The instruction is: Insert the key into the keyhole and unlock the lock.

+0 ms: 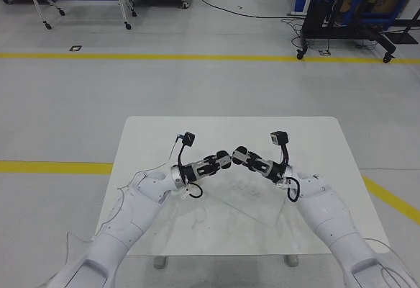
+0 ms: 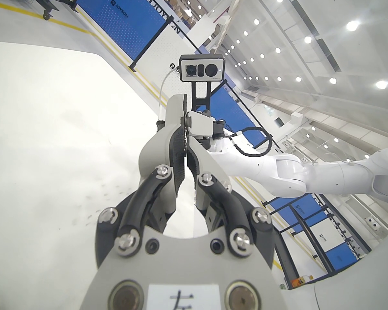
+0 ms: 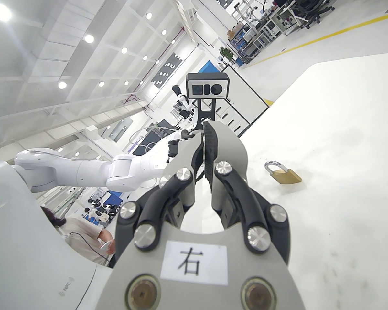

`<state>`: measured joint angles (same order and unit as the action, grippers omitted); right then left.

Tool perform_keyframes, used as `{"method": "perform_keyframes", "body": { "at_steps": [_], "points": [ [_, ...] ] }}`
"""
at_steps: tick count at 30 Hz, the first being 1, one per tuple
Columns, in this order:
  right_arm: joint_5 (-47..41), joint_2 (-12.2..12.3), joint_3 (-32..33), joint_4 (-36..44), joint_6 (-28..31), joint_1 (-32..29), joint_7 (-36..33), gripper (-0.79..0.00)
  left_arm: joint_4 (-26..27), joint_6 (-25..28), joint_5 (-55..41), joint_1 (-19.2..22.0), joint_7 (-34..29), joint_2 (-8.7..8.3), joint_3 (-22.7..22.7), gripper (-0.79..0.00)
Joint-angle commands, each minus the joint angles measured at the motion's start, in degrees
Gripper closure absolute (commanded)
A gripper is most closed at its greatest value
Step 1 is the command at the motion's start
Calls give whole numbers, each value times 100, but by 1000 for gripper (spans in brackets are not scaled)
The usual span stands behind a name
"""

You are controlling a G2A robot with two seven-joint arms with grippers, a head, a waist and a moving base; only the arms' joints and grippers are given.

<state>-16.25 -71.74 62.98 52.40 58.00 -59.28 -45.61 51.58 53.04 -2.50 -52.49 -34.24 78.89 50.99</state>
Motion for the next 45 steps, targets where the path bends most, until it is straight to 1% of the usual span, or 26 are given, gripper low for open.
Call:
{"method": "perform_keyframes", "body": {
  "at_steps": [1, 8, 9, 10, 11, 20, 27, 28, 30, 32, 33, 35, 36, 37, 38, 39, 40, 41, 43, 44, 45],
  "points": [
    [1, -7, 23, 0, 0, -7, -16, 0, -3, -1, -5, 6, 4, 6, -18, 0],
    [-3, -28, 111, 8, 0, -42, -67, 0, -30, 28, 45, 32, 74, 12, -28, 0],
    [43, -27, 127, -5, 0, -38, -67, -185, -34, 18, 68, 37, 93, 11, -23, 0],
    [79, -29, 143, -7, 0, -37, -54, -336, -34, 10, 91, 39, 112, 9, -19, 0],
    [107, -32, 155, -8, 0, -41, -36, -785, -27, 10, 106, 40, 126, 8, -15, 0],
    [152, -35, 177, -12, 0, -42, -8, -785, 127, 27, 196, -32, 188, -60, 130, 0],
    [165, -34, 178, 8, -16, -49, 14, -785, 359, -90, 228, -115, 158, -124, 243, 0],
    [318, -23, 199, 77, -34, -61, 85, -785, 393, -108, 227, -118, 136, -130, 247, 0],
    [976, 35, 311, 135, -54, -36, 183, -785, 460, -74, 193, -115, 43, -139, 239, 0],
    [2145, 135, 486, 257, -138, 44, 222, -785, 471, -74, 222, -73, -164, -158, 219, 0],
    [2464, 165, 526, 400, -74, -15, 265, -785, 470, -101, 250, -47, -272, -168, 208, 0],
    [2683, 233, 633, 617, 0, -147, 246, -785, 477, -112, 285, -15, -459, -186, 183, 0],
    [2792, 272, 655, 759, 0, -189, 117, -785, 465, -136, 309, 5, -564, -196, 170, 0],
    [2763, 306, 687, 861, 0, -245, 37, -757, 461, -152, 343, 34, -632, -207, 170, 0],
    [2717, 342, 719, 951, 0, -289, -60, -705, 467, -151, 374, 54, -689, -215, 165, 0],
    [2674, 377, 714, 1049, 0, -335, -67, -576, 479, -150, 387, 66, -728, -221, 158, 0],
    [2615, 415, 703, 1114, 0, -377, -67, -511, 499, -149, 403, 79, -775, -226, 146, 0],
    [2481, 450, 686, 1169, 0, -412, -67, -406, 528, -140, 434, 93, -833, -232, 131, 0],
    [2150, 518, 579, 1252, 0, -462, -68, -372, 567, -149, 480, 109, -923, -244, 104, 0],
    [2029, 557, 502, 1270, -14, -461, -82, -329, 582, -167, 523, 113, -973, -250, 84, 0],
    [1899, 596, 431, 1269, -45, -447, -113, -314, 599, -186, 563, 116, -998, -255, 68, 0]
  ]
}}
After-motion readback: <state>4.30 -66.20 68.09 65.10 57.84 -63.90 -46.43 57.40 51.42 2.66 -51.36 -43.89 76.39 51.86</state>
